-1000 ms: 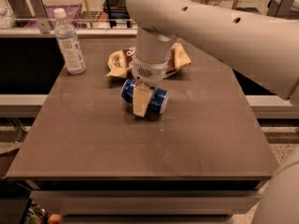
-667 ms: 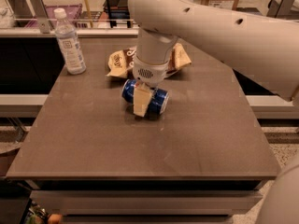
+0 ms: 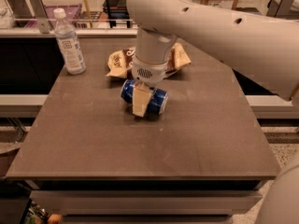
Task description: Knock pepsi can over
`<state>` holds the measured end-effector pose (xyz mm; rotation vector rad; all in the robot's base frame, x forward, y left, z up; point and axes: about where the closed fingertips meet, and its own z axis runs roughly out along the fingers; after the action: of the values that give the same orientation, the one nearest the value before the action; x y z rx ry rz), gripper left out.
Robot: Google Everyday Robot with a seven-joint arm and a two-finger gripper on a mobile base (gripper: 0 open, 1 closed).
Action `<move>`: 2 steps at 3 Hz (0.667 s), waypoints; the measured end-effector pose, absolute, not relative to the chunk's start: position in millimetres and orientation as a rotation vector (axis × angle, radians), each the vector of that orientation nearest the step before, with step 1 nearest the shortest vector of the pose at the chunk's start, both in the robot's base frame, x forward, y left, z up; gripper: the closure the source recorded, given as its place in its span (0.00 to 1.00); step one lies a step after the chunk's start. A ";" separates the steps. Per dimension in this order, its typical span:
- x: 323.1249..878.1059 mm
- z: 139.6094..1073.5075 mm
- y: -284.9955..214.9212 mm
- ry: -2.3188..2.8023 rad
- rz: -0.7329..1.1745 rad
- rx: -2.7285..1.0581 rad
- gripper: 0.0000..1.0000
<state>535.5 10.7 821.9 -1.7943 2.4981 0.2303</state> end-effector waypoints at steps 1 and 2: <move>535.3 822.1 11.1 2.496 0.229 -1.794 0.36; 535.1 822.2 11.4 2.493 0.228 -1.793 0.13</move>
Offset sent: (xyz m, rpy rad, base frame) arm -0.0001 0.0003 0.0002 0.0008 -0.0019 0.0004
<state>535.1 11.4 822.2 -1.7932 2.4935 0.2284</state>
